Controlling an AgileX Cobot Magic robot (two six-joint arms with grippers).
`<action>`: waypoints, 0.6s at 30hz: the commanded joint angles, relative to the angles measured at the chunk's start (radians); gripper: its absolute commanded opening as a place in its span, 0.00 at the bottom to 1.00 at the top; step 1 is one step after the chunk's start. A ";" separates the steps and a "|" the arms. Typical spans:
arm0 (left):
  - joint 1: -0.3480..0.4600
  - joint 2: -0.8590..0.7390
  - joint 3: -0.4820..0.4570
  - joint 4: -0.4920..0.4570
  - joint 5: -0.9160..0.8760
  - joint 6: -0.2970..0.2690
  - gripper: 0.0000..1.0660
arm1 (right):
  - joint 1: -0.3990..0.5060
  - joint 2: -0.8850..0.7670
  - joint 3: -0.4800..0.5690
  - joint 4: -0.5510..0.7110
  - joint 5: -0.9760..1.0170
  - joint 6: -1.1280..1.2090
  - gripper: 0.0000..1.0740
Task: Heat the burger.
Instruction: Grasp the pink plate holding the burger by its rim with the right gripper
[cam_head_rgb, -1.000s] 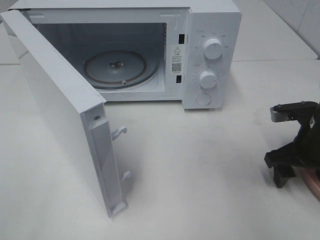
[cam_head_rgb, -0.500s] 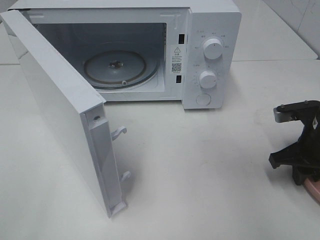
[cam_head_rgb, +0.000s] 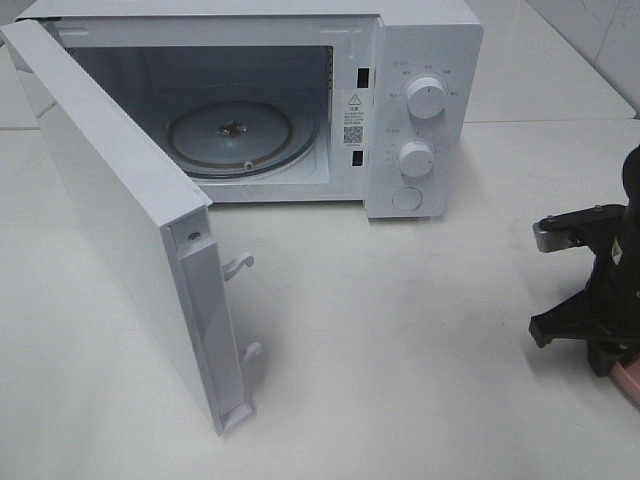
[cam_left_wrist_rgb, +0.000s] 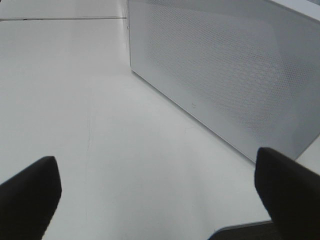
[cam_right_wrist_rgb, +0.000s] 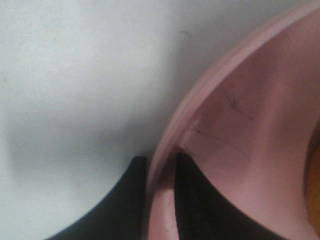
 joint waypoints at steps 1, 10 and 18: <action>-0.003 -0.016 0.000 -0.001 -0.008 0.003 0.92 | 0.051 0.022 0.011 -0.017 0.044 0.066 0.00; -0.003 -0.016 0.000 -0.001 -0.008 0.003 0.92 | 0.127 -0.036 0.011 -0.181 0.130 0.226 0.00; -0.003 -0.016 0.000 -0.001 -0.008 0.003 0.92 | 0.127 -0.100 0.013 -0.202 0.183 0.251 0.00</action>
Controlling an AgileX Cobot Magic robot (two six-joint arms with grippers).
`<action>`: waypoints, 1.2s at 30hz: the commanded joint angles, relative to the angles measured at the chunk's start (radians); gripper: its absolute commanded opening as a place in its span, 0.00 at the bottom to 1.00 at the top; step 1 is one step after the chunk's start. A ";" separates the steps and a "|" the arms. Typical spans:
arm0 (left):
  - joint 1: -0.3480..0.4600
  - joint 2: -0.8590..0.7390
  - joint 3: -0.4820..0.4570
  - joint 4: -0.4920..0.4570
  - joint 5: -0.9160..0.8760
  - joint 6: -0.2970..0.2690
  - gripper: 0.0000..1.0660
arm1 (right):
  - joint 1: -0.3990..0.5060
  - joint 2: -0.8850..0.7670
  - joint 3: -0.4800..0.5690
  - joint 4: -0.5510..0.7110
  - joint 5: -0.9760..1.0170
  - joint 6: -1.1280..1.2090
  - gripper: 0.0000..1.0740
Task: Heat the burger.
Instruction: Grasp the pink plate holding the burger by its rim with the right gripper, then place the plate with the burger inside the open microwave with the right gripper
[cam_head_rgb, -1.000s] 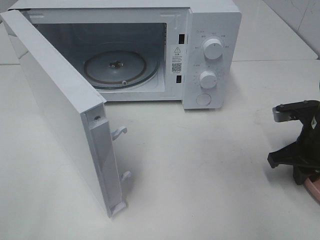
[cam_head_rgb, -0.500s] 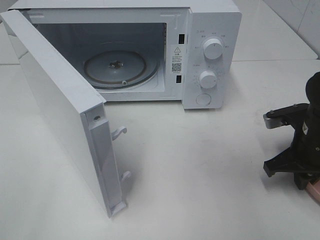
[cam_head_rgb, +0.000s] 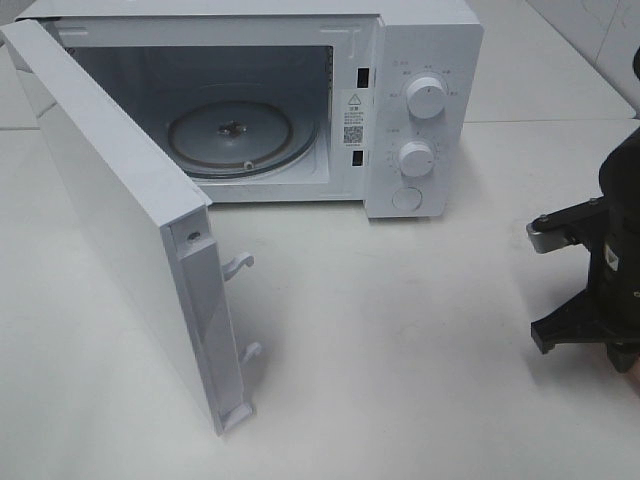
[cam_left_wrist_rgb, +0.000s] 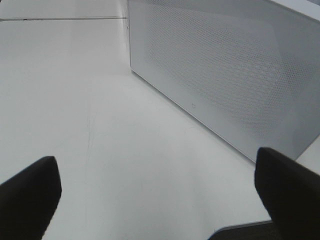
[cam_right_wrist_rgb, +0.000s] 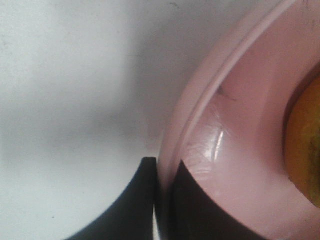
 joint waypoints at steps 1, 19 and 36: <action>-0.003 -0.016 0.000 -0.001 -0.008 0.003 0.92 | 0.004 -0.026 0.009 -0.027 0.039 0.022 0.00; -0.003 -0.016 0.000 -0.001 -0.008 0.003 0.92 | 0.145 -0.130 0.063 -0.157 0.150 0.129 0.00; -0.003 -0.016 0.000 -0.001 -0.008 0.003 0.92 | 0.369 -0.204 0.142 -0.216 0.289 0.183 0.00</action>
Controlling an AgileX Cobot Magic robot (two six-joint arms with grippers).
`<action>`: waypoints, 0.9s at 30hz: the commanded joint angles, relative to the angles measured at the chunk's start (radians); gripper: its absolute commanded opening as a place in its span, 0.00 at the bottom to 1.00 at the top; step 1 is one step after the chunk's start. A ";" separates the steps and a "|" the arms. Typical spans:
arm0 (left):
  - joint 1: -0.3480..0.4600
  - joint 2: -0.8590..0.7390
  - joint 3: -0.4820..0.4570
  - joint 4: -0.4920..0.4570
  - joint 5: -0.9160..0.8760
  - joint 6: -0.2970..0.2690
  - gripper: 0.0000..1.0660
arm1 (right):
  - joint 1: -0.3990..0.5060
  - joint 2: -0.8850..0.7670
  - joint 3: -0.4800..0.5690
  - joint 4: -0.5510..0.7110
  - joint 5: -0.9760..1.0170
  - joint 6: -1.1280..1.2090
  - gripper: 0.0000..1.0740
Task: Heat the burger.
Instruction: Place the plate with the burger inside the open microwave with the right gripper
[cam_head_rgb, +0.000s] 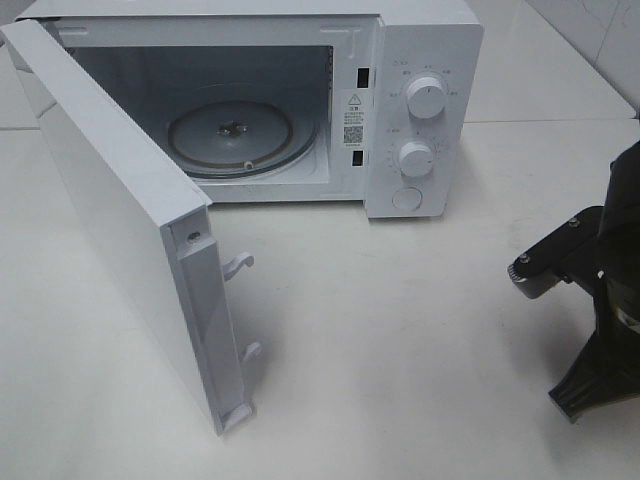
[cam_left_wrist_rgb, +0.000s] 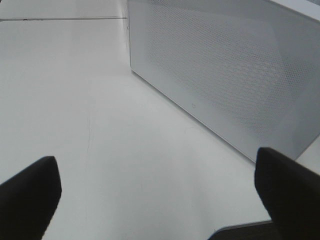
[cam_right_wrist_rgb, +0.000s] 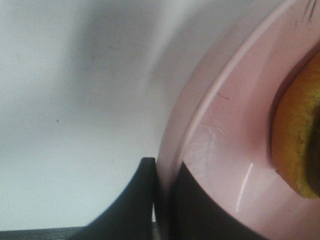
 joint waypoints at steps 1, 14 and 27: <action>-0.003 -0.016 0.000 -0.001 -0.008 0.003 0.92 | 0.027 -0.024 0.014 -0.052 0.083 0.018 0.00; -0.003 -0.016 0.000 -0.001 -0.008 0.003 0.92 | 0.224 -0.117 0.053 -0.062 0.157 0.025 0.00; -0.003 -0.016 0.000 -0.001 -0.008 0.003 0.92 | 0.478 -0.131 0.056 -0.092 0.167 -0.002 0.00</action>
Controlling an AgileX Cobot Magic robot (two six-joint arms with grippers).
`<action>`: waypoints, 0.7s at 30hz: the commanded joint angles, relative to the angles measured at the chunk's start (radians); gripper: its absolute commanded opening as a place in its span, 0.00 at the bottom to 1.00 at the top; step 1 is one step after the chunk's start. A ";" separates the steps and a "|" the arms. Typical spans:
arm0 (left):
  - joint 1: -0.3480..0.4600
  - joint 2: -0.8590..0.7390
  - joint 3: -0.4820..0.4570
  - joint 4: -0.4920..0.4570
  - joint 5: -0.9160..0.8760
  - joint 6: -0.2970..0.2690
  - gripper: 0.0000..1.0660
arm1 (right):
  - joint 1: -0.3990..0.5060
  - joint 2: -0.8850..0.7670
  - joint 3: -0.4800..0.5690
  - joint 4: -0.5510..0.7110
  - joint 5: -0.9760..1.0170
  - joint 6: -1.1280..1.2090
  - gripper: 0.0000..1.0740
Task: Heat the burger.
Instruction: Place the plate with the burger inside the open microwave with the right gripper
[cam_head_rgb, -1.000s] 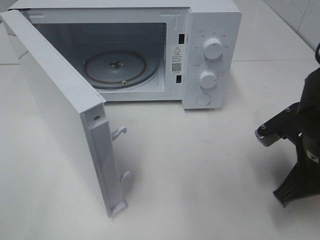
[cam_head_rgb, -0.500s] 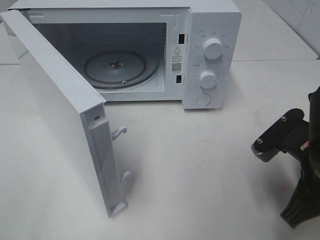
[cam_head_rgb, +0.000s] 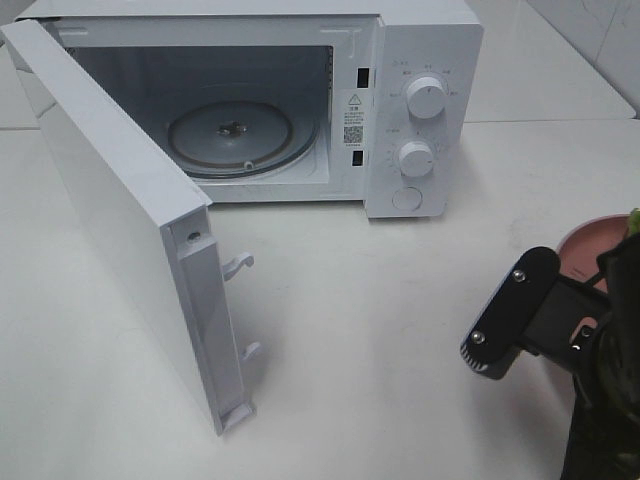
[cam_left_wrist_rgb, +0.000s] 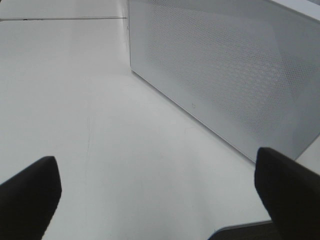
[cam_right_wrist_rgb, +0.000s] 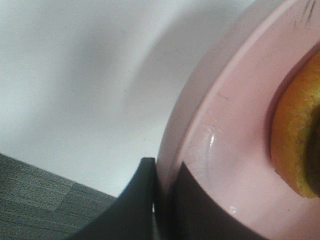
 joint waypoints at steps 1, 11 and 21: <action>-0.003 -0.016 0.000 -0.001 -0.008 0.003 0.92 | 0.058 -0.008 0.007 -0.087 0.041 -0.028 0.00; -0.003 -0.016 0.000 -0.001 -0.008 0.003 0.92 | 0.077 -0.008 0.007 -0.146 -0.038 -0.180 0.00; -0.003 -0.016 0.000 -0.001 -0.008 0.003 0.92 | 0.077 -0.008 0.007 -0.176 -0.155 -0.350 0.00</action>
